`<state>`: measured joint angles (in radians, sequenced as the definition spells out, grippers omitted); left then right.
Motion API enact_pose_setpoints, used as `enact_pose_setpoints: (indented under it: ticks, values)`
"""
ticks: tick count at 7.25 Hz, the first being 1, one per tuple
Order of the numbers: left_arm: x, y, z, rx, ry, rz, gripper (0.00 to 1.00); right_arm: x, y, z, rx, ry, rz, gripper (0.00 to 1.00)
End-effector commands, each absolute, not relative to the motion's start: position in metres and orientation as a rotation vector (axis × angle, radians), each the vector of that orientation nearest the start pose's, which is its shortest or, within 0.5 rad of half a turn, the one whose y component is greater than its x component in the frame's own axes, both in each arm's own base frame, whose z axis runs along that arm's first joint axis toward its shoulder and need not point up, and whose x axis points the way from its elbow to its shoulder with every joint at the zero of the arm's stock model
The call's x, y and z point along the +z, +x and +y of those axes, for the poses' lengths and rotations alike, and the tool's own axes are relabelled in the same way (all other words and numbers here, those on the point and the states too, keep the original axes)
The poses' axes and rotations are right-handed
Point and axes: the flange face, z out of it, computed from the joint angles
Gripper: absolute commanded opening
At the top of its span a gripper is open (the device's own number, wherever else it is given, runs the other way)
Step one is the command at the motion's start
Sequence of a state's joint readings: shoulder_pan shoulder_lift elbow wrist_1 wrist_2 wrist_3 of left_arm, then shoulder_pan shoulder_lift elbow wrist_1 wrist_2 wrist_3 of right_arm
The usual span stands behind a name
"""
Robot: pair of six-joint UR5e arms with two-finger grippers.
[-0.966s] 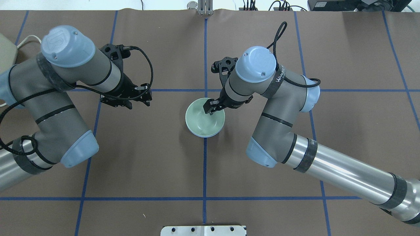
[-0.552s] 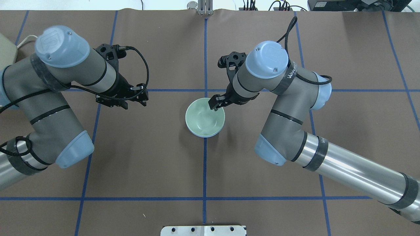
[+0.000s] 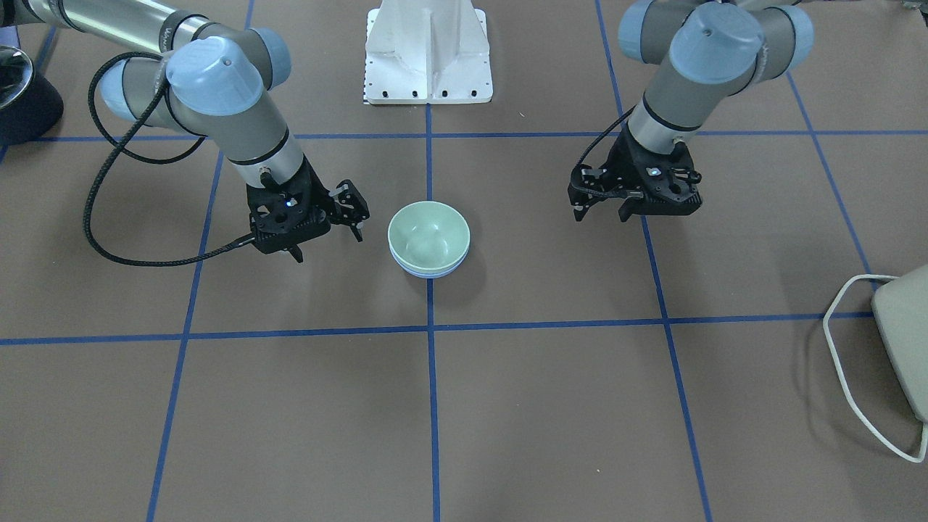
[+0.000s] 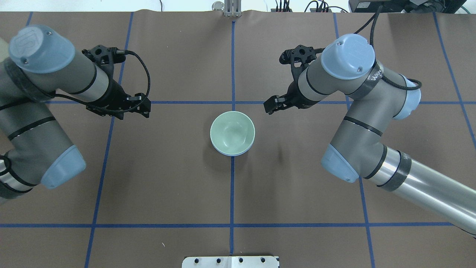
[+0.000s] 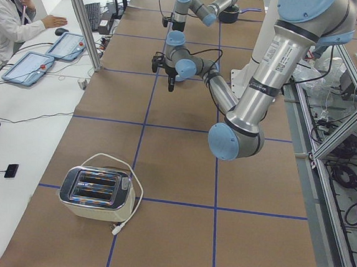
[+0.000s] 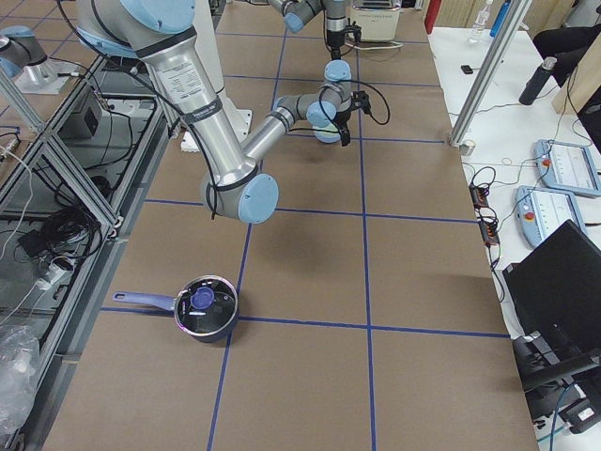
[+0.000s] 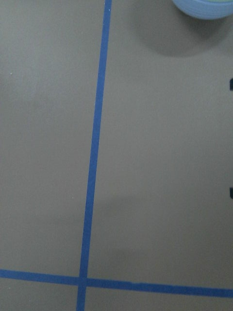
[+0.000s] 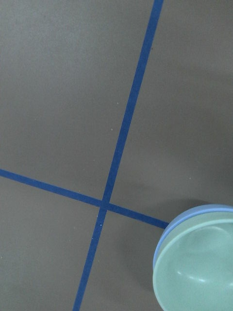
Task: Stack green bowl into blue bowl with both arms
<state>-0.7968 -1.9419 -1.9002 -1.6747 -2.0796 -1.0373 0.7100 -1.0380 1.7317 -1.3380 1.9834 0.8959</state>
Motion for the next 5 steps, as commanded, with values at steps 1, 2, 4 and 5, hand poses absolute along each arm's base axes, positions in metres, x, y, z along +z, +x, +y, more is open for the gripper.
enact_pose_setpoints:
  ticks: [1,2,4,5]
  values:
    - [0.332,0.296,-0.481,0.037,0.155,0.875,0.97,0.249,-0.398,-0.510,-0.117,0.309,-0.959,1.00]
    - [0.346,0.264,-0.489,0.062,0.147,0.891,0.97,0.247,-0.382,-0.518,-0.094,0.327,-0.958,1.00]
    - [0.397,0.189,-0.496,0.114,0.165,0.866,0.98,0.287,-0.355,-0.525,-0.102,0.328,-0.910,1.00]
    - [0.421,0.158,-0.495,0.125,0.176,0.842,0.98,0.291,-0.342,-0.532,-0.139,0.330,-0.914,1.00]
